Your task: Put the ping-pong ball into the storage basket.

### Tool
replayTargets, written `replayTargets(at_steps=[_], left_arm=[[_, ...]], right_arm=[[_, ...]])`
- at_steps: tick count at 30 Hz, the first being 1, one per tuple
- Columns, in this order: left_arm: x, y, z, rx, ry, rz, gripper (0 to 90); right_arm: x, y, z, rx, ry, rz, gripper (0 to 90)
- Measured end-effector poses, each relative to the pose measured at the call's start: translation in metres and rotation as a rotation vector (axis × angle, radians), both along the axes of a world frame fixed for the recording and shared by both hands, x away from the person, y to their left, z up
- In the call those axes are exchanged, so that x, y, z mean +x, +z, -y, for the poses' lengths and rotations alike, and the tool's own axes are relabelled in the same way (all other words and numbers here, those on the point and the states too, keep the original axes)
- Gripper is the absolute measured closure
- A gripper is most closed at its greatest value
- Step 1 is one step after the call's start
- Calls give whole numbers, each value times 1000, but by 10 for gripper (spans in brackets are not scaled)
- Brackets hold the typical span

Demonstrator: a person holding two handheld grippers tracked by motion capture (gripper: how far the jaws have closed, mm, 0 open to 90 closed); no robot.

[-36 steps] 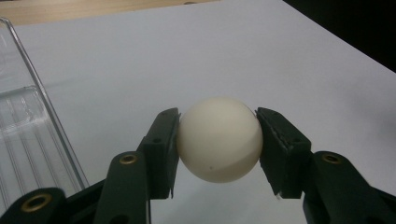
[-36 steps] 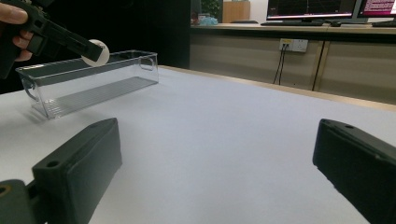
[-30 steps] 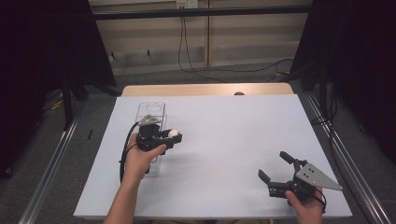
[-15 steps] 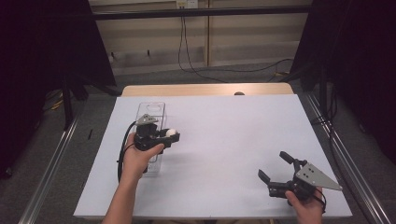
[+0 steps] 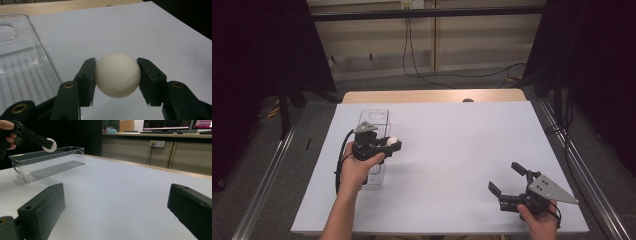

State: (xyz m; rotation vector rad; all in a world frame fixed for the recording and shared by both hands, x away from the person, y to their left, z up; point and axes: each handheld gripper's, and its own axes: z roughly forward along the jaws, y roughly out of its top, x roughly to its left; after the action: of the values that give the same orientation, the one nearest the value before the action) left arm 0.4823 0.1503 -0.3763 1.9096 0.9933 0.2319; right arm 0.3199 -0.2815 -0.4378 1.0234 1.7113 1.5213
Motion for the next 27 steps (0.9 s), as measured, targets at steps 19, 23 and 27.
replayTargets(at_steps=[19,23,27], left_arm=[[1,2,-6,2,13,3,512],[1,2,-7,0,22,7,512],[1,2,-9,-2,25,8,512]], right_arm=[[0,0,0,0,2,4,9],[0,0,0,0,2,4,9],[0,0,0,-2,1,1,9]])
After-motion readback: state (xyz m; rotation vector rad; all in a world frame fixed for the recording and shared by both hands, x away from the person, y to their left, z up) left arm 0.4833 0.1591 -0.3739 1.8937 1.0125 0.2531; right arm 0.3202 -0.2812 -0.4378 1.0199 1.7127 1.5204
